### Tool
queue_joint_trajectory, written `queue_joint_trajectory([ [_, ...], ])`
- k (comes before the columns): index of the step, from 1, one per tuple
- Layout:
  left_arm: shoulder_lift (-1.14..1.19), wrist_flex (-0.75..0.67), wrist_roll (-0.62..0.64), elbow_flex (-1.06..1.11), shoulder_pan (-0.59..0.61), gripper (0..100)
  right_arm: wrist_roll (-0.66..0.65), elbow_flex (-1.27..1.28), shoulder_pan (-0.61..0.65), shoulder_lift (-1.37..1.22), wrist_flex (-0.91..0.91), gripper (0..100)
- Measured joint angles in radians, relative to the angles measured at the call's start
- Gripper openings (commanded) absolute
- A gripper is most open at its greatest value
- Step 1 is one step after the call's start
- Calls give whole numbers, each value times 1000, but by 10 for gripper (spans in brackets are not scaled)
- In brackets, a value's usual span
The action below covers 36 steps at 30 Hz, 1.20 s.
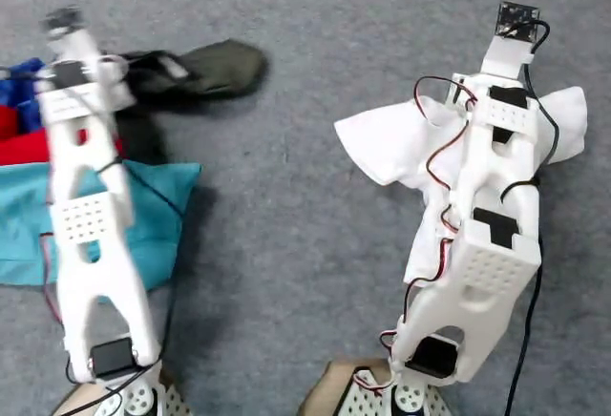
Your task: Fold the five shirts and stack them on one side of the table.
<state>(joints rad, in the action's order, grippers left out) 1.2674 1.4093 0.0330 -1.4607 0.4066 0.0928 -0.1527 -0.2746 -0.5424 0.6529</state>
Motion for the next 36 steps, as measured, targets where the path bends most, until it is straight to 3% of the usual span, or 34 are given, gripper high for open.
queue_joint_trajectory([
  [4,3,66,-43,-138,167,19,0,0,0,0,0,5],
  [11,-124,95,-100,-160,405,19,0,0,0,0,0,5],
  [17,-259,103,-100,-160,531,23,0,0,0,0,0,5],
  [22,-319,232,-110,-161,551,68,0,5,12,0,-20,5],
  [27,-339,334,-184,-106,459,429,-9,5,28,0,-2,5],
  [28,-353,341,-181,-86,445,451,-11,5,28,0,6,5],
  [31,-433,342,-173,-28,437,433,-25,-20,34,0,89,5],
  [36,-631,342,-302,178,413,360,-48,-63,54,58,296,5],
])
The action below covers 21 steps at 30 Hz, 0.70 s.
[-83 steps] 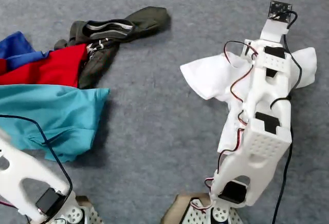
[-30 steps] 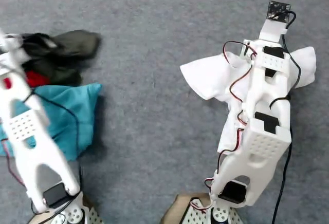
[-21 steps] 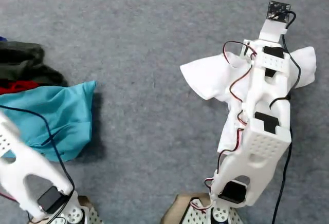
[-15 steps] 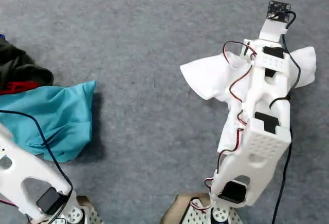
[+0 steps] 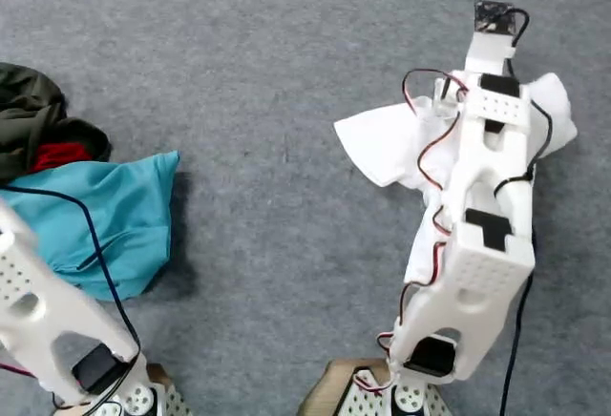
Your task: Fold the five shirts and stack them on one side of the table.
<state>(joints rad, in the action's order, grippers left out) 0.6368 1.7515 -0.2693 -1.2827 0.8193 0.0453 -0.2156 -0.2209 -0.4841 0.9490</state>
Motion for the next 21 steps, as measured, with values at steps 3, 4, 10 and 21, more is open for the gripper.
queue_joint_trajectory([
  [3,-152,0,-32,227,-3,349,-32,0,2,75,75,5],
  [4,-212,0,-34,313,-3,350,-40,0,2,104,98,5],
  [10,-577,-5,-48,939,-32,350,-97,0,2,244,209,5],
  [21,-738,-671,-46,1886,15,346,-112,0,2,322,321,5],
])
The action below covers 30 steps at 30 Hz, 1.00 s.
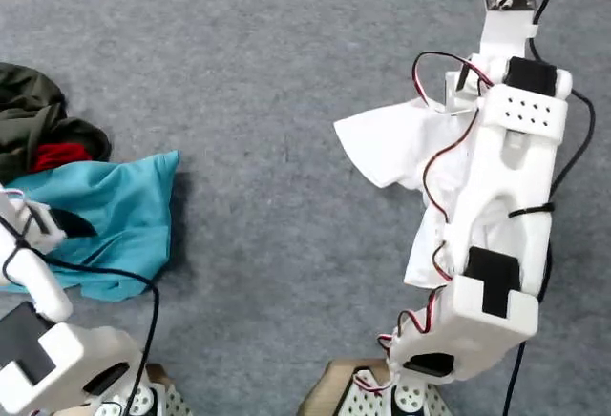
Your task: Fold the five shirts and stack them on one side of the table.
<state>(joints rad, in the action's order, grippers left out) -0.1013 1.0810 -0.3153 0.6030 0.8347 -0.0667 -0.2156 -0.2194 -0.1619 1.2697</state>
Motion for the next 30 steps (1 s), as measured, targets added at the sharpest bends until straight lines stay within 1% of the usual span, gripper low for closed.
queue_joint_trajectory([
  [2,8,-173,-2,83,0,330,0,0,0,0,0,5],
  [4,25,-304,2,120,0,255,0,11,0,0,0,5],
  [6,43,-361,26,124,0,139,0,20,0,0,0,5],
  [8,54,-371,46,117,0,21,0,28,0,0,0,5],
  [9,57,-371,54,104,-2,17,0,34,0,0,0,5],
  [11,63,-351,71,58,2,43,0,41,0,0,0,5],
  [14,68,-265,143,-74,40,19,0,48,0,0,0,5],
  [19,68,-106,334,-431,129,18,0,54,0,2,0,5],
  [22,78,-57,431,-671,147,18,0,54,0,2,0,5],
  [26,83,-63,554,-907,132,18,0,54,0,2,0,5],
  [30,87,-189,624,-944,58,18,0,78,0,2,0,5],
])
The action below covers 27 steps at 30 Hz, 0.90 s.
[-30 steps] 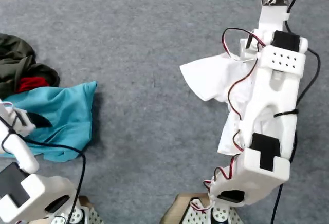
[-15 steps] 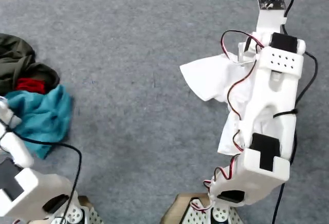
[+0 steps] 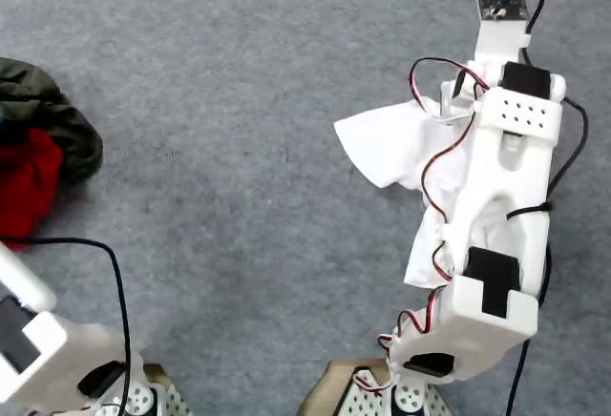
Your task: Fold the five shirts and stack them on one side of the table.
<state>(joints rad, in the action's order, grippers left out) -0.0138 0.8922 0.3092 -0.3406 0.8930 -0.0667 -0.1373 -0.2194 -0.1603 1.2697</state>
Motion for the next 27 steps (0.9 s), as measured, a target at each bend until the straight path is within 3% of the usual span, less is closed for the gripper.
queue_joint_trajectory([
  [5,98,-250,6,110,-91,19,0,35,9,0,0,5],
  [8,195,-327,3,157,-101,28,0,37,15,0,3,5],
  [12,311,-338,-101,169,-98,216,-14,37,49,11,57,5],
  [15,358,-218,-259,167,-103,381,-48,37,92,61,106,5],
  [17,364,-110,-310,153,-107,438,-63,37,130,118,123,5],
  [22,364,84,-310,48,-75,385,-95,11,275,290,178,5],
  [27,338,315,-308,-141,-46,219,-98,-72,451,417,238,5],
])
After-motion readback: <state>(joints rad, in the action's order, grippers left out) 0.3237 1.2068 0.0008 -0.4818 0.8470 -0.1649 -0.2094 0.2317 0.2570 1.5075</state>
